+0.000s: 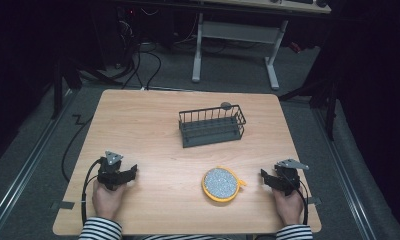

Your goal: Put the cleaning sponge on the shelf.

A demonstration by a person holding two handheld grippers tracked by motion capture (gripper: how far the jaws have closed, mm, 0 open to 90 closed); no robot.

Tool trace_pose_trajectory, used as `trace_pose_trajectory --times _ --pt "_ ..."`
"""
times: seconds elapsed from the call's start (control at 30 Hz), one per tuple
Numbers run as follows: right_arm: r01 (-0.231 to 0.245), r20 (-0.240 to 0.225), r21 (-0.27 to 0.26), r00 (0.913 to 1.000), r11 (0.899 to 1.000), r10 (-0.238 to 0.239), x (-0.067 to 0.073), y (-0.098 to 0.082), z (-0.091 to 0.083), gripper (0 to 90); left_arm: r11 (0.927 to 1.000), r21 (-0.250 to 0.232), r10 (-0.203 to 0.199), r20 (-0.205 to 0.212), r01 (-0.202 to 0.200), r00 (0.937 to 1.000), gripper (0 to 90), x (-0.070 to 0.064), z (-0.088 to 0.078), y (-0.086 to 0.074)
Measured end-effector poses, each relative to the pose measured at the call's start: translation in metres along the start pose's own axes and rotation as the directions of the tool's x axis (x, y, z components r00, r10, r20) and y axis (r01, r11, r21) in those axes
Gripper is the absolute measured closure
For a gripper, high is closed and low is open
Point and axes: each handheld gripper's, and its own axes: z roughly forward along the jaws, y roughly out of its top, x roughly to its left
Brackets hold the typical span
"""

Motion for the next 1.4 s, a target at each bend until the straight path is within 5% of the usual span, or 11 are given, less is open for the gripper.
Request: trace_pose_trajectory --times 0.8,1.4 --pt "0.004 -0.007 0.004 1.0000 1.000 -0.004 0.0013 -0.0002 -0.0003 36.2 0.9998 0.012 0.016 0.015 -0.016 0.9998 30.9 0.0013 -0.0020 0.0004" --pt "0.004 -0.008 0.004 1.0000 1.000 -0.004 0.0014 -0.0002 -0.0003 36.0 0.9988 0.030 -0.041 0.079 0.039 0.9960 32.8 -0.0023 -0.0046 0.0078"
